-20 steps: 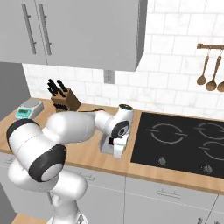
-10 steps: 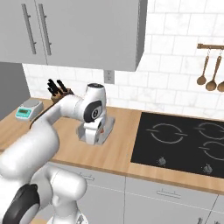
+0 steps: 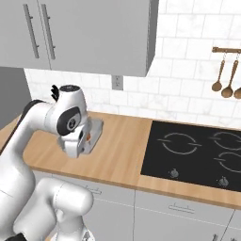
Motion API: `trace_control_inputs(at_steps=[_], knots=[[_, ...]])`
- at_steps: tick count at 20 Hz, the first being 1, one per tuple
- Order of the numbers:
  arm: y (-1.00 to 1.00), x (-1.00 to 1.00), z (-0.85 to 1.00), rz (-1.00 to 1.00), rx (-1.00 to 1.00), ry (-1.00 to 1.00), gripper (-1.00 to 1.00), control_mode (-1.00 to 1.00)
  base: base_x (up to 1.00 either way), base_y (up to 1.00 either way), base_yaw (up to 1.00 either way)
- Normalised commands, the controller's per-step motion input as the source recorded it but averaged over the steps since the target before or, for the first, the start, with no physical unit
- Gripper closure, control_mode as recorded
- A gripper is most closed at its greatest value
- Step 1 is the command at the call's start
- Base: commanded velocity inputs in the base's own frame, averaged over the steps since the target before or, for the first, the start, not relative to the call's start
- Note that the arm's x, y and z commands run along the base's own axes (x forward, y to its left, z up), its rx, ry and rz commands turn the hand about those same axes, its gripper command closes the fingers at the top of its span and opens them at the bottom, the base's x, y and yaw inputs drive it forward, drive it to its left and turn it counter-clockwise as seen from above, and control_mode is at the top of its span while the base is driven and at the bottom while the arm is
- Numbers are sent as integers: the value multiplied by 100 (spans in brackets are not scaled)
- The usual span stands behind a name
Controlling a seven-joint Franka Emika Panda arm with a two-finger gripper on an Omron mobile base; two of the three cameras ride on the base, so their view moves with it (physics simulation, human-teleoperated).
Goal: Take the meat container that has the fish and place it on the second highest rack of the freezer. Then take the vegetable container that has the eggplant and carrot and place it on the highest rack of the freezer.
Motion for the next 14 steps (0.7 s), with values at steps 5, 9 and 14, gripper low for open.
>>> trace_control_inputs(at_steps=[5, 9, 14], knots=[[5, -27, 61, 5, 0, 0, 100, -100, 0, 0, 0], [1, -21, 55, 0, 0, 0, 100, -100, 0, 0, 0], [-7, -19, 37, -2, 1, 0, 100, -100, 0, 0, 0]])
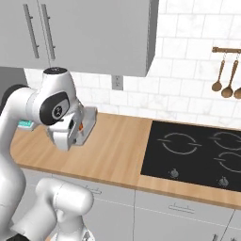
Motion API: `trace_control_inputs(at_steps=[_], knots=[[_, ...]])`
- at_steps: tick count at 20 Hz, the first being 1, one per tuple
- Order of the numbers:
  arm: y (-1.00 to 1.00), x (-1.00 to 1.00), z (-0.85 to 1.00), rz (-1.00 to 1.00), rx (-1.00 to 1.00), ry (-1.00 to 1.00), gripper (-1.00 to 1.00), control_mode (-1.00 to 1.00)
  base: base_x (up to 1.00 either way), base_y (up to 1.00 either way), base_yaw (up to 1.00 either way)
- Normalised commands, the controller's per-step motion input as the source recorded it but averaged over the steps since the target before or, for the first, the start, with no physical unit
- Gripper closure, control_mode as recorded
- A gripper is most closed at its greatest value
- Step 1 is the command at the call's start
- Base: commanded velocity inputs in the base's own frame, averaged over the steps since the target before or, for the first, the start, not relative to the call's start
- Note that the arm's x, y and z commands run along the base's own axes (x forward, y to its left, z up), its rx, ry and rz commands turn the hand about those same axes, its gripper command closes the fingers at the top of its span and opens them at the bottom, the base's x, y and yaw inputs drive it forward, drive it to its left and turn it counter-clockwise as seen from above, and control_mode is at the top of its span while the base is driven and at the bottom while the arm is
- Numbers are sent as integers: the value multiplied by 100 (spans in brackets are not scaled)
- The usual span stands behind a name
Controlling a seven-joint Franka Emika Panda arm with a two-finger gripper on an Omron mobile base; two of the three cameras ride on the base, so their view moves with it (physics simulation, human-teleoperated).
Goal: Take the meat container that has the fish and place it on the second highest rack of the freezer. Then take the vegetable container that has the eggplant and carrot and place it on the highest rack of the freezer.
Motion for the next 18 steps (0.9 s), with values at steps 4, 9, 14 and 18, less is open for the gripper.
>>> trace_control_inputs(at_steps=[4, 9, 14, 18], knots=[[0, -9, 17, 0, 1, 0, 100, -100, 0, 0, 0], [0, -14, 0, 0, 0, 0, 100, -100, 0, 0, 0], [-2, -9, 0, 0, 1, 0, 100, 100, -54, -5, 0], [0, 0, 0, 0, 0, 0, 100, 100, -91, -4, 21]])
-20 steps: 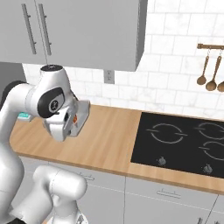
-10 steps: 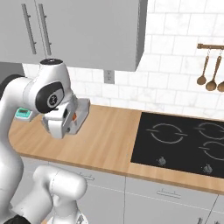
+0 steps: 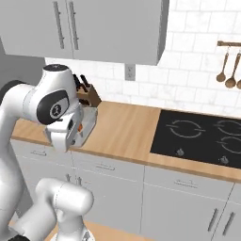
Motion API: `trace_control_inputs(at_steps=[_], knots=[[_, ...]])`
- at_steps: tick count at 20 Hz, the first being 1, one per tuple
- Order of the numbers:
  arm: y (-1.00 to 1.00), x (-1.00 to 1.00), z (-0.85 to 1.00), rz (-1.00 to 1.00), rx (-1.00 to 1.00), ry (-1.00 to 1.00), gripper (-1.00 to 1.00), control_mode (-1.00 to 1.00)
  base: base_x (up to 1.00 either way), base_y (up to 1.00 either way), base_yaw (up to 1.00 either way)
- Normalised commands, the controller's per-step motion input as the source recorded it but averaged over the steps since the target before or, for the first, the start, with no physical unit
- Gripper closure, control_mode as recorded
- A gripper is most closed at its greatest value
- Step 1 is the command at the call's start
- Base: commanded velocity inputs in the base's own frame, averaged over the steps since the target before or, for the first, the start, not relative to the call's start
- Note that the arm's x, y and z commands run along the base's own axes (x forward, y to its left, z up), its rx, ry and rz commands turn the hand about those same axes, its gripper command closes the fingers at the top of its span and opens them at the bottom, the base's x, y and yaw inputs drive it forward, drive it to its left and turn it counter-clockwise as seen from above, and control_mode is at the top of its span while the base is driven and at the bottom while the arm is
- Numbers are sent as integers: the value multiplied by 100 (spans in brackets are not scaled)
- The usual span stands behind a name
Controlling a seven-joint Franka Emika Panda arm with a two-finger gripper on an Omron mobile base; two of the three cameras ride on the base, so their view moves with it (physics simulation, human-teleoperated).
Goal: Take the meat container that has the fish and place it on the second highest rack of the freezer. Then take the vegetable container that has the eggplant and carrot and place it on the highest rack of the freezer.
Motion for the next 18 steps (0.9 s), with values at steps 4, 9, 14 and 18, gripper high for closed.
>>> trace_control_inputs(at_steps=[4, 9, 14, 18], knots=[[0, 0, 0, 0, 0, 0, 100, 100, -45, 9, 85], [0, 0, 0, 0, 0, 0, 100, 100, -7, 8, 100], [0, 0, 0, 0, 0, 0, 100, 100, 19, 19, 88], [0, 0, 0, 0, 0, 0, 100, 100, 90, 56, 45]])
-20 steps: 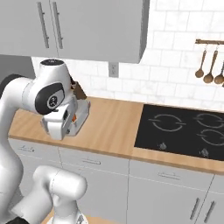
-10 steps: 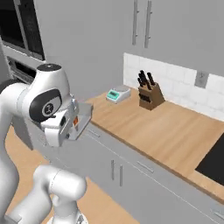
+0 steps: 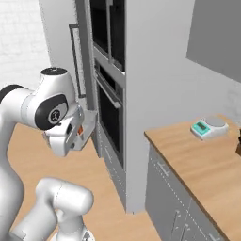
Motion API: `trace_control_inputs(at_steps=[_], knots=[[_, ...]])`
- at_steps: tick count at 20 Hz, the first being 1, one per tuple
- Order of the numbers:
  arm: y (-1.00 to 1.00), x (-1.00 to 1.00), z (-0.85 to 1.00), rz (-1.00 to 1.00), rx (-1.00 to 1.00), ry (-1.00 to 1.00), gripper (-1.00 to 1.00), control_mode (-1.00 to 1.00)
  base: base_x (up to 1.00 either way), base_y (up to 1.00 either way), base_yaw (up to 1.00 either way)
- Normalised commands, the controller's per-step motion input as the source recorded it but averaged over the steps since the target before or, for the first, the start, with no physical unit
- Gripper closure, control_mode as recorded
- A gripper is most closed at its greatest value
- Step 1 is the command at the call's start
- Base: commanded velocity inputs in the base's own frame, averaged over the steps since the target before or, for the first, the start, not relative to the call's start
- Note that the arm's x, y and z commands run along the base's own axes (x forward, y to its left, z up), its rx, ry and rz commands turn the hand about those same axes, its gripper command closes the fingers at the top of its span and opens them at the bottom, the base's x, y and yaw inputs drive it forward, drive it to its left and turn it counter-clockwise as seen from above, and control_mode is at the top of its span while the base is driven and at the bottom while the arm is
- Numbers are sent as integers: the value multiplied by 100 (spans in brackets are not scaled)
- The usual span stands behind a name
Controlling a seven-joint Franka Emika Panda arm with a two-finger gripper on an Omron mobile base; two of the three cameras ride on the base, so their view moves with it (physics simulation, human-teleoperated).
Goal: Take the meat container that has the fish and place it on the second highest rack of the freezer. Then take the vegetable container that has the eggplant and carrot and place it on the highest rack of the freezer.
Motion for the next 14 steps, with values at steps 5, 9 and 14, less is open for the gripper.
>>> trace_control_inputs(at_steps=[5, 9, 14], knots=[[0, 0, 0, 0, 0, 0, 100, 100, 100, 61, 22], [0, 0, 0, 0, 0, 0, 100, 100, 100, 76, 19], [0, 0, 0, 0, 0, 0, 100, 100, 100, 93, 12]])
